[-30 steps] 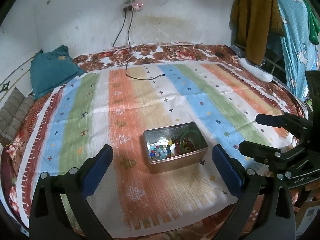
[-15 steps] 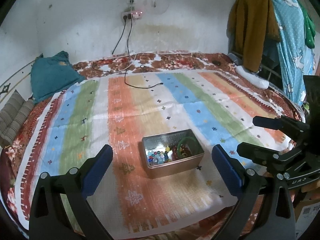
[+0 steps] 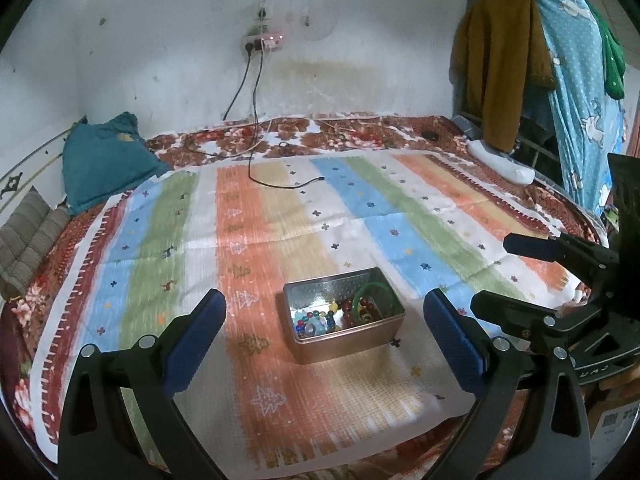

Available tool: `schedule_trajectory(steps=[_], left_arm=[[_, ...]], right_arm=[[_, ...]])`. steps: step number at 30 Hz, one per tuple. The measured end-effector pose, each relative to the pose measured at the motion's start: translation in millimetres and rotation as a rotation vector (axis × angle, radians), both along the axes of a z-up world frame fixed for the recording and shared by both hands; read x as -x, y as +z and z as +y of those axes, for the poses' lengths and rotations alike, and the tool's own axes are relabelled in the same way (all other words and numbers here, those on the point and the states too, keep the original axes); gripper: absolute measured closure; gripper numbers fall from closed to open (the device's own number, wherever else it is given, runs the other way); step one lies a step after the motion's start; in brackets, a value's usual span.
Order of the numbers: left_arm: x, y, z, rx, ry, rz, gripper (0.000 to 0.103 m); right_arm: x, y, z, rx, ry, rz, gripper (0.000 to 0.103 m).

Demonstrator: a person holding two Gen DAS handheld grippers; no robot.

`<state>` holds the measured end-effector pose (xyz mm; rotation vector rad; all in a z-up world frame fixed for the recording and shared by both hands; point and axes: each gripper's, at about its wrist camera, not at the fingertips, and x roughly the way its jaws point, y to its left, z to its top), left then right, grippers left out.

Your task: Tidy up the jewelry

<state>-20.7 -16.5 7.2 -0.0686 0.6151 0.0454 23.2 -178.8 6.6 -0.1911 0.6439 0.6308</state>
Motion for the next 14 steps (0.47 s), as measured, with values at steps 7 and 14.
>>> schedule_trajectory(steps=[7, 14], left_arm=[[-0.3, 1.0, -2.6, -0.010, -0.003, 0.004, 0.006], [-1.5, 0.8, -1.8, -0.004, 0.006, 0.010, 0.006]], right_arm=[[3.0, 1.7, -0.4, -0.006, 0.002, -0.017, 0.006], [2.1, 2.1, -1.6, -0.009, -0.004, -0.017, 0.006]])
